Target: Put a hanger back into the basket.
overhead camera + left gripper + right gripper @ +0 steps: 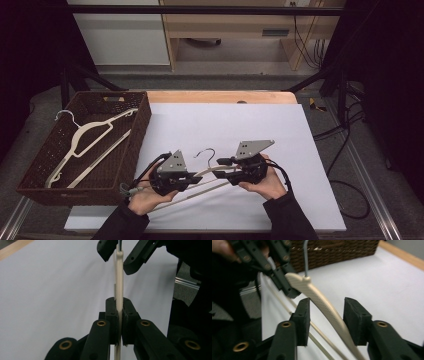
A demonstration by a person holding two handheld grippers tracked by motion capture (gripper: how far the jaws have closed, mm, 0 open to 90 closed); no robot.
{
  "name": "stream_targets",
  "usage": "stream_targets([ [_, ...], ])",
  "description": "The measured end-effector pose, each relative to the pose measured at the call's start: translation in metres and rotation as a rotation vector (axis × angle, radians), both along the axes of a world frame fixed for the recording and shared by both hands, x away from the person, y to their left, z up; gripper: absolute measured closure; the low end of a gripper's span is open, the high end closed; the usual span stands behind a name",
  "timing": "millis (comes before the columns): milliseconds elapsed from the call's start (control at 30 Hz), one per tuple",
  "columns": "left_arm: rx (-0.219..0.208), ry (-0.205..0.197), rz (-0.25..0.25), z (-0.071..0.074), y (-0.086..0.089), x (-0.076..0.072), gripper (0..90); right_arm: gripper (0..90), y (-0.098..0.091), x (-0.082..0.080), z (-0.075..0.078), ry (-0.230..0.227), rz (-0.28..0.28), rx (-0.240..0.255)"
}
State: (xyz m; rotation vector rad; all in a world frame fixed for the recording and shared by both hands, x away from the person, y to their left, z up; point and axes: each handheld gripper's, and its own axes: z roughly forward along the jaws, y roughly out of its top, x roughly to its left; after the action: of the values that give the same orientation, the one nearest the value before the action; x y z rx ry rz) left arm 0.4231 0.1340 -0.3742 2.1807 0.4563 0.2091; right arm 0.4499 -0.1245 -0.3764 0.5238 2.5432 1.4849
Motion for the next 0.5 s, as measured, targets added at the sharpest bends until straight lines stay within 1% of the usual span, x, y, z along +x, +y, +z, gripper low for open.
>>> stream_targets([
  [33, -0.002, -0.01, 0.019, 0.001, 0.0, 0.0, 86.0, 52.2, -0.002, -0.001, 0.001, -0.014, -0.019, 0.008],
  [67, -0.002, -0.012, 0.027, 0.001, 0.001, 0.0, 86.1, 48.2, -0.005, -0.002, 0.002, -0.023, -0.037, 0.022],
  [167, -0.022, -0.005, 0.065, 0.003, 0.007, 0.002, 86.1, 39.1, -0.017, -0.006, 0.002, -0.047, -0.084, 0.057],
  [267, -0.037, -0.017, 0.104, 0.007, 0.011, 0.004, 86.1, 30.8, -0.033, -0.011, 0.0, -0.063, -0.158, 0.077],
  [367, -0.059, -0.03, 0.139, 0.012, 0.015, 0.005, 86.1, 23.4, -0.048, -0.016, -0.007, -0.047, -0.237, 0.104],
  [400, -0.064, -0.032, 0.146, 0.015, 0.015, 0.005, 86.1, 20.8, -0.052, -0.017, -0.009, -0.051, -0.263, 0.107],
  [500, -0.07, -0.044, 0.165, 0.023, 0.017, 0.005, 86.1, 15.5, -0.064, -0.019, -0.016, -0.059, -0.349, 0.097],
])
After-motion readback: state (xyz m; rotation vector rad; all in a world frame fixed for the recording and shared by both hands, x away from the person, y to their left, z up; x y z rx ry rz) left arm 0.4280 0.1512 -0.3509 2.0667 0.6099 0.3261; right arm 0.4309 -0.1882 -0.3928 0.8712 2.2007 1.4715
